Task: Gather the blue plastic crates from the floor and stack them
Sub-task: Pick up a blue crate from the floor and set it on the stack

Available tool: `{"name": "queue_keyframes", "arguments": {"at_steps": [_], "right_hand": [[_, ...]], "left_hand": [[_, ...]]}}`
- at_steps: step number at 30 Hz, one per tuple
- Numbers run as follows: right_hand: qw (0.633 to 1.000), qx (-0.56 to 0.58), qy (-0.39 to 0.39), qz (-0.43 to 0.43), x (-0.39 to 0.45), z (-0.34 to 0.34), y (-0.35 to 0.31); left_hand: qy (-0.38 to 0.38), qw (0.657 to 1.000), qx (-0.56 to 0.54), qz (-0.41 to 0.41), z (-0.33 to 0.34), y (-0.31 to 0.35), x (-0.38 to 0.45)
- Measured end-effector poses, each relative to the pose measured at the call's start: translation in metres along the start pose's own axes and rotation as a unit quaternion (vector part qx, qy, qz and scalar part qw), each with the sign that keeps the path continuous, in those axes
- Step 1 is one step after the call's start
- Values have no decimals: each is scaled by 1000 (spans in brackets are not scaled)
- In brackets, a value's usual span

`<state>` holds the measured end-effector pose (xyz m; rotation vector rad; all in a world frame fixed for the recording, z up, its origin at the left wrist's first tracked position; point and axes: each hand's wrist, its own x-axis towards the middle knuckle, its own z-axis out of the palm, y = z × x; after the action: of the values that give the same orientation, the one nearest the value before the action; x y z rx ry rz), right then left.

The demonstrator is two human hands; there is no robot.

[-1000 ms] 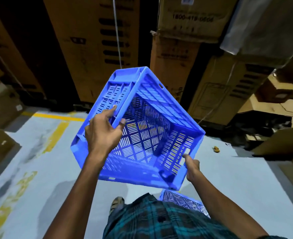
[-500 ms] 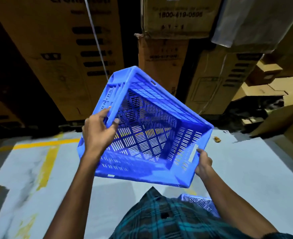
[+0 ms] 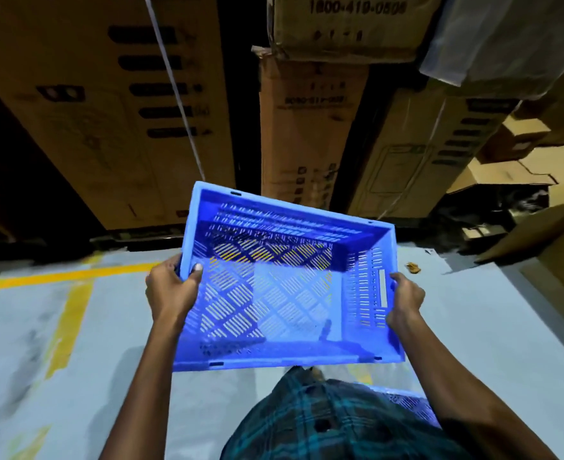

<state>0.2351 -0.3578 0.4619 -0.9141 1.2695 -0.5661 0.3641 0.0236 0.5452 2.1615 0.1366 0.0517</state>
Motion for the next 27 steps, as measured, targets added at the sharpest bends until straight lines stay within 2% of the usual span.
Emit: {"name": "queue_keyframes", "arguments": {"at_steps": [5, 9, 15, 21, 27], "right_hand": [[999, -19, -30, -5, 41, 34, -19], [998, -39, -35, -43, 60, 62, -38], [998, -49, -32, -27, 100, 90, -48], [997, -45, 6, -59, 117, 120, -57], [992, -85, 46, -76, 118, 154, -58]], "left_hand": [[28, 998, -21, -42, 37, -10, 23], [61, 996, -18, -61, 59, -11, 37], [75, 994, 3, -83, 88, -13, 70], [35, 996, -5, -85, 126, -21, 126], [-48, 986, 0, -161, 160, -22, 191]]}}
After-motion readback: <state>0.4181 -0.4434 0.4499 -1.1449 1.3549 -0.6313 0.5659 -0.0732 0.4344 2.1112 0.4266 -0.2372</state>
